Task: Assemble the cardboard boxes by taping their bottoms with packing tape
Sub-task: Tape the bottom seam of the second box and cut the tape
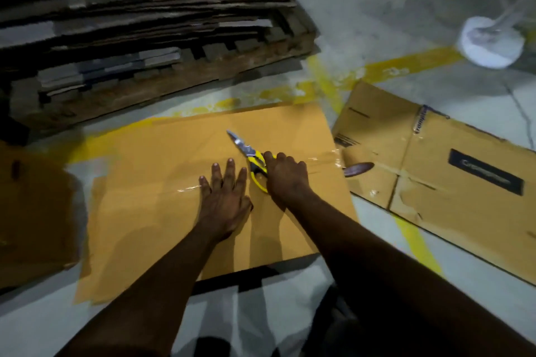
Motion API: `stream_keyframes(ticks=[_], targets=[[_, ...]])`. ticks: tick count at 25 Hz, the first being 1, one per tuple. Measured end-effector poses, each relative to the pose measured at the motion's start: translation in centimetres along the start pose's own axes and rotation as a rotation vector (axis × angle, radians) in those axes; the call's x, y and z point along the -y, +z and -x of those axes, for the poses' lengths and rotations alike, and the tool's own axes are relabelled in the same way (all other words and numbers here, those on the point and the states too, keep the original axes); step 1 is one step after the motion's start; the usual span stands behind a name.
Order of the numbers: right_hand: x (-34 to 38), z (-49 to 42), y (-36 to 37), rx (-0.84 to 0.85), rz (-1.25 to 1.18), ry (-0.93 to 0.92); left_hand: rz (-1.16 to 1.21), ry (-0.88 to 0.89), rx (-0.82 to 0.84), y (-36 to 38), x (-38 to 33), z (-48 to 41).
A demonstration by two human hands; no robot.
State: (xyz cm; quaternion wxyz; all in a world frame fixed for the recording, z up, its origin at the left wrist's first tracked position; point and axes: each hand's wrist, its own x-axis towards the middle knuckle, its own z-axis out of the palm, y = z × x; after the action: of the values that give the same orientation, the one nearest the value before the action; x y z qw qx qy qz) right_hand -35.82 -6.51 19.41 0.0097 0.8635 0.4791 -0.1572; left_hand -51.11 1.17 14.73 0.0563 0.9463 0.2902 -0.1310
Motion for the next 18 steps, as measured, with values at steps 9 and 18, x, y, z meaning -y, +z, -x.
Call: stream_keyframes(ticks=[9, 18], targets=[[-12.6, 5.2, 0.9, -0.273, -0.644, 0.333, -0.049, 0.339, -0.129, -1.1, -10.0, -8.9], [-20.2, 1.7, 4.3, -0.131, -2.137, 1.172, 0.0, 0.448, -0.209, -7.3, -12.8, -16.9]])
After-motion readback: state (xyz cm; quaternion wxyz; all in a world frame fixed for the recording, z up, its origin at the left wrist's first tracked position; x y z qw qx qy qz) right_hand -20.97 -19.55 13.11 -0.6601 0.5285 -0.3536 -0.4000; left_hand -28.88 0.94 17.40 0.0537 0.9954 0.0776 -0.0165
